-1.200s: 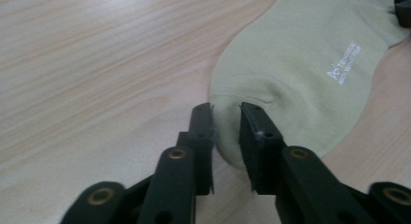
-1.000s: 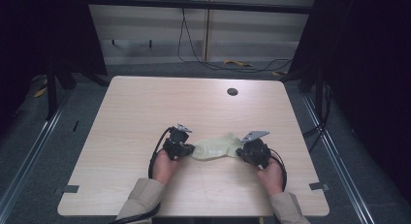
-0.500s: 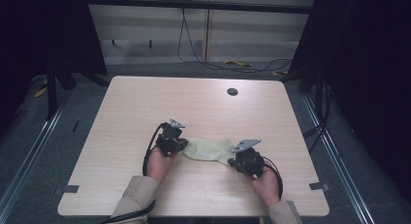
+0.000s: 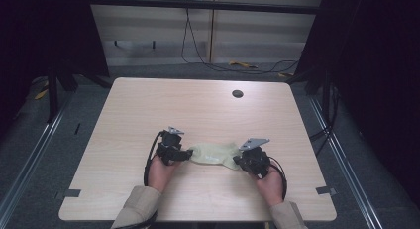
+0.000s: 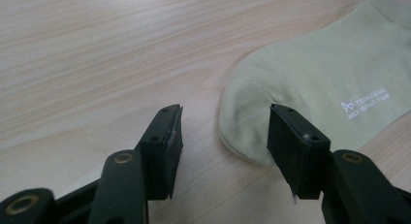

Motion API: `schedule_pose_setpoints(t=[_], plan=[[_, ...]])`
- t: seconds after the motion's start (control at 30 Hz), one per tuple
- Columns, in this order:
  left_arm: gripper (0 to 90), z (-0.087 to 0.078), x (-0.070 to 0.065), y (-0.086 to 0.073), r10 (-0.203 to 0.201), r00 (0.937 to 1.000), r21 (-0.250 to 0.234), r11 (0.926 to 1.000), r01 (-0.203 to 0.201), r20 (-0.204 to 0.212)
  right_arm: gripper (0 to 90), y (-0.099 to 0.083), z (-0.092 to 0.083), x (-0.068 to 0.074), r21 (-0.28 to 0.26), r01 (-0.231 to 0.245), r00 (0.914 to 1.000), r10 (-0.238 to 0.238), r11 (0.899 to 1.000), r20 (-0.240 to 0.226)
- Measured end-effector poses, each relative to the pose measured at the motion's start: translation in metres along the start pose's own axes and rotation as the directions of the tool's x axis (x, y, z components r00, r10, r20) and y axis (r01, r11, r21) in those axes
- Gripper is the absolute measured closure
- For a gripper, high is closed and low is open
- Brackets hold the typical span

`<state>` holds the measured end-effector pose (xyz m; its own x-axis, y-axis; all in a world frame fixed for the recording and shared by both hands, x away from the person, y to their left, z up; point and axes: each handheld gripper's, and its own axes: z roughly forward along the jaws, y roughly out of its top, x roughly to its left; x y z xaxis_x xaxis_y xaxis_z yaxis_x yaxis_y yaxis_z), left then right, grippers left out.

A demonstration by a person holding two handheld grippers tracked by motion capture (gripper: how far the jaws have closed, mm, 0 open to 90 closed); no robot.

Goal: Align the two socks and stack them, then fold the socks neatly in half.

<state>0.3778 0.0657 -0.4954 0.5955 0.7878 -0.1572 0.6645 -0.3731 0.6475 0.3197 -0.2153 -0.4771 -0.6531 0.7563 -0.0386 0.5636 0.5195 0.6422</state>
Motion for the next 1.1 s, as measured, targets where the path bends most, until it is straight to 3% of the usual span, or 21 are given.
schedule_pose_setpoints(t=[0.03, 0.1, 0.13, 0.23, 0.37, 0.73, 1.1], plan=[[56.8, 0.000, -0.004, 0.000, 0.036, 0.9993, 0.008, 0.9993, -0.036, -0.011, 90.0, -0.001, 0.000, 0.000, 0.000, -0.005, 1.0000, 0.005, 1.000, -0.002], [69.3, 0.000, -0.005, 0.000, 0.046, 0.9990, 0.016, 0.9988, -0.046, 0.005, 89.9, -0.002, 0.002, 0.000, 0.001, 0.000, 1.0000, 0.000, 1.000, -0.004], [69.3, 0.000, -0.007, 0.001, 0.046, 0.9989, 0.017, 0.9988, -0.046, 0.013, 89.9, -0.002, 0.002, 0.000, 0.001, 0.000, 1.0000, 0.000, 1.000, -0.004], [83.2, 0.001, -0.007, 0.002, 0.005, 0.9988, 0.029, 0.9996, -0.007, 0.048, 89.9, -0.002, 0.000, -0.002, -0.010, -0.001, 1.0000, 0.001, 1.000, 0.002], [85.3, 0.000, -0.008, 0.002, 0.018, 0.9987, 0.023, 0.9995, -0.020, 0.047, 89.9, -0.002, -0.002, -0.002, -0.028, -0.005, 1.0000, 0.005, 1.000, -0.003], [85.8, -0.018, 0.002, 0.012, 0.020, 0.9978, 0.007, 0.9998, -0.021, 0.064, 89.9, -0.003, 0.003, 0.002, -0.006, 0.006, 0.9999, -0.006, 1.000, -0.013], [85.8, -0.027, 0.001, 0.018, 0.018, 0.9969, -0.002, 0.9998, -0.018, 0.077, 89.9, -0.003, 0.007, 0.004, 0.004, 0.003, 0.9997, -0.003, 1.000, -0.022]])
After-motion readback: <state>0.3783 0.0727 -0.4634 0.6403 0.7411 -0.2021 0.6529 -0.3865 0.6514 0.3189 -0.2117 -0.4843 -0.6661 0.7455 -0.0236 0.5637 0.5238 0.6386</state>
